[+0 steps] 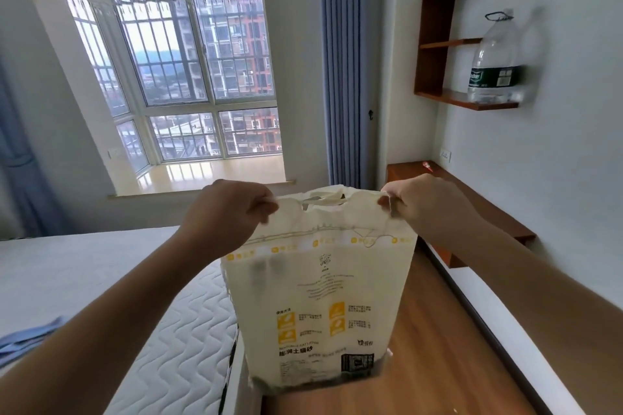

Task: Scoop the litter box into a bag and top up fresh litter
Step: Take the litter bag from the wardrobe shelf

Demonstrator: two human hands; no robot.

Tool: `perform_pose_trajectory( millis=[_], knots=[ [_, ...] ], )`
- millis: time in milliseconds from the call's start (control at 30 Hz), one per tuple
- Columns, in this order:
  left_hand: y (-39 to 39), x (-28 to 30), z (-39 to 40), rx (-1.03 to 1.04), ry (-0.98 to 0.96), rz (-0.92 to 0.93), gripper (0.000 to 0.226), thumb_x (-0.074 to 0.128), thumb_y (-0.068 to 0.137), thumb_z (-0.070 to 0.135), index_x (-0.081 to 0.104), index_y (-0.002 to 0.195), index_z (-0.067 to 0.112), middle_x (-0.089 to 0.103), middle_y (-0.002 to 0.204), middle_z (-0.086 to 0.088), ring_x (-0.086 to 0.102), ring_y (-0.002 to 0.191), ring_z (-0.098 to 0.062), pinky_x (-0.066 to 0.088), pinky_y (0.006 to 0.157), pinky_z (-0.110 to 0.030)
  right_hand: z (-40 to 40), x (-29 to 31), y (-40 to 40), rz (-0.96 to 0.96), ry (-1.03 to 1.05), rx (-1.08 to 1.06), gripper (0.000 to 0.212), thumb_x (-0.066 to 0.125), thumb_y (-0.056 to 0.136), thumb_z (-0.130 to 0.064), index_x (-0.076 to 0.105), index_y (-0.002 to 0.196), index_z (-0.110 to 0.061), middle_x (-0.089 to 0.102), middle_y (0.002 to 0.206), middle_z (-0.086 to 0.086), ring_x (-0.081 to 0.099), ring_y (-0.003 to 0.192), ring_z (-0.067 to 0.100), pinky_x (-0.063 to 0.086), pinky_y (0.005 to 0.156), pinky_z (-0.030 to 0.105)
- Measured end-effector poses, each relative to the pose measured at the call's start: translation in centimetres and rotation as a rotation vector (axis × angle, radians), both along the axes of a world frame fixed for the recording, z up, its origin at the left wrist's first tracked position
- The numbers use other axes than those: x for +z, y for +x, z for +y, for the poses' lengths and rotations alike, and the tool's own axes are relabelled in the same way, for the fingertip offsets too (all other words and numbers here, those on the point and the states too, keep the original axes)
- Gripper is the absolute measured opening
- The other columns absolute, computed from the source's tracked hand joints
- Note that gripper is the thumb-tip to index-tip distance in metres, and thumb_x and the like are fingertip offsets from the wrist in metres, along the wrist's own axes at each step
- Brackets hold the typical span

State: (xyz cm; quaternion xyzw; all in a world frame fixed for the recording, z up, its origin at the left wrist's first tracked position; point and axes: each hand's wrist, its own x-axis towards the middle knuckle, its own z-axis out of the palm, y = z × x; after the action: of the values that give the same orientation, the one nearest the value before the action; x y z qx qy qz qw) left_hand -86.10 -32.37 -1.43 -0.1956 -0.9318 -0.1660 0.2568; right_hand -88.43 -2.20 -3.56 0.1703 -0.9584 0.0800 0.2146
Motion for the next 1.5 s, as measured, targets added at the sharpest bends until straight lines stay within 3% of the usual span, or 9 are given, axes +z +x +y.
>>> perform_pose_trajectory(
  millis=[133, 267, 367, 533, 667, 900, 1033, 1300, 1500],
  knots=[
    [-3.6, -0.8, 1.5, -0.01, 0.034, -0.025, 0.014, 0.063, 0.093, 0.021, 0.074, 0.083, 0.023, 0.068, 0.066, 0.016, 0.062, 0.065, 0.0, 0.047, 0.064, -0.021, 1.2, -0.5, -3.4, -0.033, 0.01, -0.022, 0.016, 0.051, 0.094, -0.025, 0.064, 0.091, -0.032, 0.051, 0.065, -0.018, 0.055, 0.062, 0.008, 0.044, 0.055, 0.022],
    [-8.4, -1.9, 1.8, 0.004, 0.035, -0.04, 0.015, 0.063, 0.093, 0.024, 0.074, 0.083, 0.023, 0.067, 0.066, 0.017, 0.063, 0.066, -0.002, 0.055, 0.068, -0.03, 1.6, -1.3, -7.1, -0.039, 0.017, -0.042, 0.019, 0.05, 0.094, -0.023, 0.06, 0.081, -0.033, 0.044, 0.058, -0.018, 0.045, 0.054, -0.001, 0.026, 0.046, 0.018],
    [-12.5, -2.8, 1.7, -0.014, 0.05, -0.058, 0.016, 0.063, 0.091, 0.024, 0.074, 0.079, 0.024, 0.067, 0.064, 0.017, 0.063, 0.066, -0.002, 0.056, 0.07, -0.034, 1.3, -2.4, -10.6, -0.066, -0.004, -0.051, 0.019, 0.051, 0.095, -0.023, 0.064, 0.086, -0.033, 0.046, 0.059, -0.019, 0.044, 0.054, -0.003, 0.024, 0.047, 0.014],
    [-19.2, -4.2, 0.9, -0.015, 0.025, -0.081, 0.022, 0.059, 0.092, 0.027, 0.069, 0.073, 0.028, 0.064, 0.06, 0.019, 0.059, 0.065, 0.0, 0.052, 0.069, -0.029, 0.1, -4.1, -16.9, -0.166, -0.073, -0.066, 0.02, 0.05, 0.095, -0.023, 0.067, 0.088, -0.031, 0.066, 0.08, -0.011, 0.058, 0.07, 0.009, 0.033, 0.052, 0.015],
    [-24.4, -4.3, 0.1, -0.041, -0.002, -0.124, 0.021, 0.058, 0.092, 0.026, 0.067, 0.073, 0.029, 0.064, 0.061, 0.019, 0.057, 0.068, -0.003, 0.049, 0.068, -0.029, -1.0, -5.1, -21.8, -0.23, -0.125, -0.095, 0.029, 0.047, 0.096, -0.023, 0.06, 0.072, -0.031, 0.058, 0.069, -0.011, 0.053, 0.063, 0.008, 0.031, 0.05, 0.022],
    [-32.4, -5.0, -0.2, -0.035, -0.047, -0.148, 0.019, 0.056, 0.093, 0.025, 0.071, 0.082, 0.024, 0.064, 0.066, 0.015, 0.058, 0.071, -0.011, 0.049, 0.07, -0.03, -2.8, -5.4, -29.8, -0.321, -0.207, -0.001, 0.016, 0.052, 0.096, -0.028, 0.067, 0.09, -0.029, 0.066, 0.081, -0.006, 0.06, 0.077, 0.013, 0.046, 0.063, 0.029],
    [-37.6, -5.9, 0.4, -0.001, -0.079, -0.162, 0.02, 0.055, 0.094, 0.028, 0.071, 0.081, 0.025, 0.065, 0.07, 0.011, 0.058, 0.072, -0.012, 0.05, 0.071, -0.032, -3.2, -6.1, -35.4, -0.33, -0.247, 0.076, 0.019, 0.056, 0.093, -0.043, 0.068, 0.094, -0.029, 0.063, 0.08, -0.014, 0.057, 0.077, 0.004, 0.039, 0.063, 0.019],
    [-48.9, -8.3, 2.8, 0.107, -0.107, -0.209, 0.021, 0.054, 0.095, 0.028, 0.07, 0.082, 0.025, 0.066, 0.072, 0.011, 0.058, 0.074, -0.013, 0.05, 0.07, -0.031, -2.0, -8.2, -48.9, -0.367, -0.256, 0.189, 0.018, 0.064, 0.09, -0.035, 0.066, 0.107, -0.029, 0.067, 0.096, -0.013, 0.061, 0.091, 0.006, 0.051, 0.084, 0.025],
    [-56.1, -9.4, 4.9, 0.177, -0.161, -0.22, 0.018, 0.055, 0.091, 0.023, 0.07, 0.083, 0.03, 0.067, 0.075, 0.013, 0.06, 0.077, -0.012, 0.05, 0.07, -0.031, -0.6, -8.4, -57.6, -0.504, -0.298, 0.298, 0.031, 0.069, 0.083, -0.042, 0.065, 0.111, -0.029, 0.068, 0.099, -0.013, 0.061, 0.091, 0.006, 0.049, 0.079, 0.021]
  ],
)
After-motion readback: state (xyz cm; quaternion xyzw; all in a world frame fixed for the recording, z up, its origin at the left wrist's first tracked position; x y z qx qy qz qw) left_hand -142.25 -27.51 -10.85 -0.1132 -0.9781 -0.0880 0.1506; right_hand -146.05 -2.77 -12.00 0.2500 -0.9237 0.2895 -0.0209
